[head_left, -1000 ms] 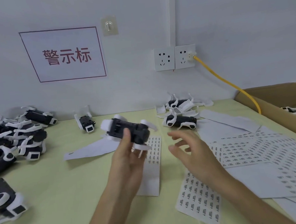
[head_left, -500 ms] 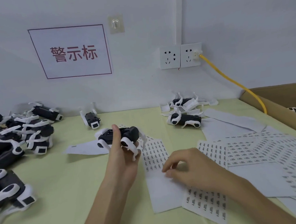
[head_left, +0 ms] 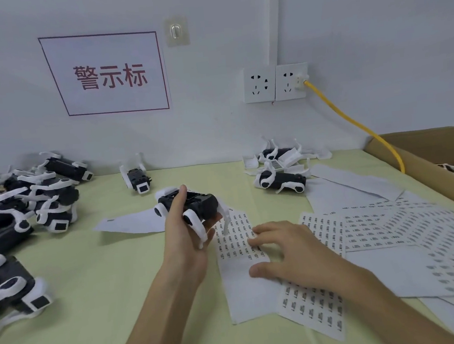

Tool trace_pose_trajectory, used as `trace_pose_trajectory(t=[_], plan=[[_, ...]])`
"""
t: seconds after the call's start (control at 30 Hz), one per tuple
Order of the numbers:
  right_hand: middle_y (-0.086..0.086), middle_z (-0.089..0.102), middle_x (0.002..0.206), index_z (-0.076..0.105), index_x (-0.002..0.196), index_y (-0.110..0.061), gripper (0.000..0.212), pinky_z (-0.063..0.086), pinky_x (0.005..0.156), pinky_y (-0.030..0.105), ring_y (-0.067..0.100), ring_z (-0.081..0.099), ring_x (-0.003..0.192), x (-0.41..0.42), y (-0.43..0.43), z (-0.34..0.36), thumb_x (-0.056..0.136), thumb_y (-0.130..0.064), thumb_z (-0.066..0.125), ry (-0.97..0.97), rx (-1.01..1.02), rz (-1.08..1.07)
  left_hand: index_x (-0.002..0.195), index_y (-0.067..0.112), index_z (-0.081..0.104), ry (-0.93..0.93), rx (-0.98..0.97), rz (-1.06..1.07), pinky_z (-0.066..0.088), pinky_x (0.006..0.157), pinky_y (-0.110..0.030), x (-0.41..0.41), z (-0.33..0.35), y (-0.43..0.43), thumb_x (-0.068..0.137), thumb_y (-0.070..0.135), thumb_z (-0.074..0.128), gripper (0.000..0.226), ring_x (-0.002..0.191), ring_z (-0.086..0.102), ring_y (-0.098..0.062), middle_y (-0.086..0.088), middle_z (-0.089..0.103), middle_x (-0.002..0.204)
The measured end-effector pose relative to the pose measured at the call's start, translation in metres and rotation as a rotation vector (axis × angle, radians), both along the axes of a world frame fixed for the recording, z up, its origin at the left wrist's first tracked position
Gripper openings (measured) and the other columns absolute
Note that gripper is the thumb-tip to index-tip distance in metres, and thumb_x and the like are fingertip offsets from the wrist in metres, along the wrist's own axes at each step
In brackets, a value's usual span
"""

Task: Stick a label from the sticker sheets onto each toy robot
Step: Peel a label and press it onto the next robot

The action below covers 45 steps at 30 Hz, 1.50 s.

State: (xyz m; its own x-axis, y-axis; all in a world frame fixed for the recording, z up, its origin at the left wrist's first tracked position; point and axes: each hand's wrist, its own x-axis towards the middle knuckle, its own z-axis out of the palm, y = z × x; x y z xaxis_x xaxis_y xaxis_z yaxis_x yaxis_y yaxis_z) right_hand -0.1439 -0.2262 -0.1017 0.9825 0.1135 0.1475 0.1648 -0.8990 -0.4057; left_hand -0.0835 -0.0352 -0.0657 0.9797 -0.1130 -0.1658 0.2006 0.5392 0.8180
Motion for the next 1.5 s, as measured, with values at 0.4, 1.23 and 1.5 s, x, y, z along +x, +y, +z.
trace_pose_trajectory(t=[0.4, 1.23, 1.5], plan=[[-0.031, 0.069, 0.094, 0.078, 0.104, -0.033, 0.025, 0.042, 0.08, 0.008, -0.009, 0.06, 0.096, -0.004, -0.005, 0.007, 0.082, -0.046, 0.077, -0.324, 0.299, -0.163, 0.099, 0.024, 0.054, -0.022, 0.022, -0.054, 0.042, 0.075, -0.033, -0.006, 0.003, 0.001, 0.092, 0.05, 0.067, 0.03, 0.085, 0.066, -0.02, -0.006, 0.066, 0.081], [-0.016, 0.074, 0.088, 0.08, 0.09, -0.02, 0.013, 0.052, 0.074, 0.019, 0.002, 0.068, 0.081, -0.006, -0.01, 0.016, 0.079, -0.018, 0.086, -0.509, 0.365, -0.12, 0.101, 0.029, 0.083, -0.128, 0.133, -0.582, 0.06, 0.08, -0.03, -0.014, 0.0, -0.005, 0.084, 0.041, 0.075, 0.022, 0.106, 0.075, -0.023, -0.009, 0.078, 0.114], [-0.024, 0.073, 0.083, 0.082, 0.081, -0.027, 0.005, 0.055, 0.073, 0.024, 0.004, 0.069, 0.077, -0.004, -0.01, 0.015, 0.083, -0.023, 0.083, -0.384, 0.429, -0.145, 0.149, 0.038, 0.049, -0.162, 0.189, -0.504, 0.05, 0.104, -0.04, -0.014, -0.006, -0.009, 0.076, 0.04, 0.08, 0.079, 0.114, 0.073, -0.022, -0.001, 0.078, 0.117]])
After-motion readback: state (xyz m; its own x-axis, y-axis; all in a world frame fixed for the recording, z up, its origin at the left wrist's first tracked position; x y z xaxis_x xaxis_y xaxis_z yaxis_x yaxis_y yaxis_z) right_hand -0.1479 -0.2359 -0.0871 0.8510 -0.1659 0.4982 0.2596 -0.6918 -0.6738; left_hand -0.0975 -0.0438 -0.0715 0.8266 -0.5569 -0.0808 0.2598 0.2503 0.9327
